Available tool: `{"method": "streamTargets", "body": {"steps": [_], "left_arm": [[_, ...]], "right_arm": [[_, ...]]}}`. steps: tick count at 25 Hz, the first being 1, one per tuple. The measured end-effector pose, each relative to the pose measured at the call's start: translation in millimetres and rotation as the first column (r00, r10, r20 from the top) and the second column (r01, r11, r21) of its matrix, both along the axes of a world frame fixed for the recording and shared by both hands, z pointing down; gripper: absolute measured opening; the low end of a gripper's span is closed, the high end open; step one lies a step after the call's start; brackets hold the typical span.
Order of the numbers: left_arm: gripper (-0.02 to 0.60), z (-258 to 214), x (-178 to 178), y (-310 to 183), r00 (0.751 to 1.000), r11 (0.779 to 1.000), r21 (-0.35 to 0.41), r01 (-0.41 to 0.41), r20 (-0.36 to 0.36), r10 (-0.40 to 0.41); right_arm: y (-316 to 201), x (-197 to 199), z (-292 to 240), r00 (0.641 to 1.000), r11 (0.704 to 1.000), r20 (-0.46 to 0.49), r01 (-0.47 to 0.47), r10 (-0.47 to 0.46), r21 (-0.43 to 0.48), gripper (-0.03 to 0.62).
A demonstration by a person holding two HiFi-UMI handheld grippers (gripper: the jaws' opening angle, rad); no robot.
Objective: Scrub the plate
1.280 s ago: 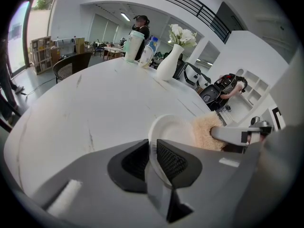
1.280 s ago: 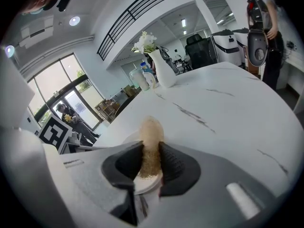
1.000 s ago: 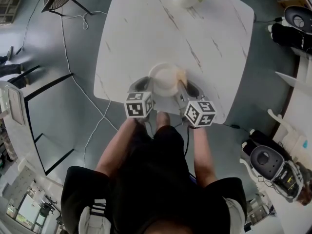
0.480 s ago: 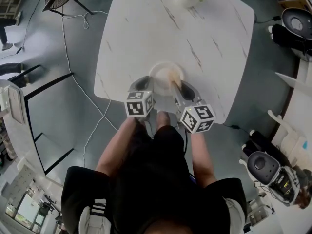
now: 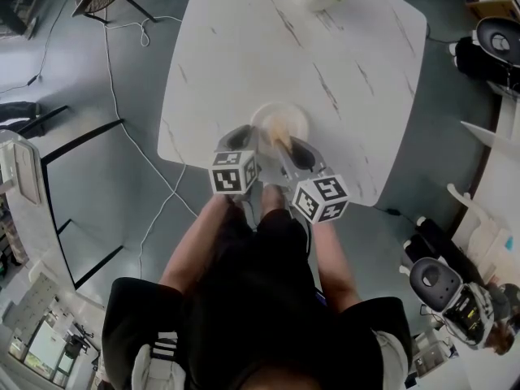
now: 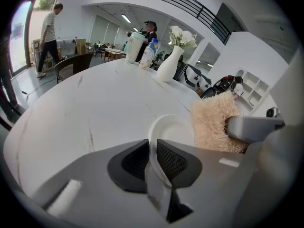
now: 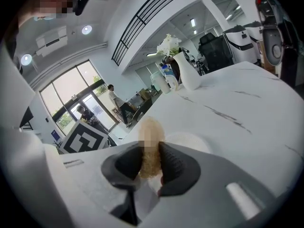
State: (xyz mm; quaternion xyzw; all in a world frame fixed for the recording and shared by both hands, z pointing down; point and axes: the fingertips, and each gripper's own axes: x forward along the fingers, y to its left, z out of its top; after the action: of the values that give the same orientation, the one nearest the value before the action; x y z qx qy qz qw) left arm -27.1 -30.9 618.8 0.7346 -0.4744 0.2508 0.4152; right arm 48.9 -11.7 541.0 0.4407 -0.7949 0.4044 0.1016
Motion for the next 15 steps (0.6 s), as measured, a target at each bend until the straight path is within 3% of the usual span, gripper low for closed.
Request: {"method": "streamTargets", "body": {"steps": [15], "left_arm": [[0.060, -0.3, -0.5, 0.0, 1.000, 1.000, 0.004, -0.006, -0.004, 0.006]], "right_arm": [[25.8, -23.6, 34.9, 0.999, 0.995, 0.006, 0.034, -0.033, -0.093, 0.092]]}}
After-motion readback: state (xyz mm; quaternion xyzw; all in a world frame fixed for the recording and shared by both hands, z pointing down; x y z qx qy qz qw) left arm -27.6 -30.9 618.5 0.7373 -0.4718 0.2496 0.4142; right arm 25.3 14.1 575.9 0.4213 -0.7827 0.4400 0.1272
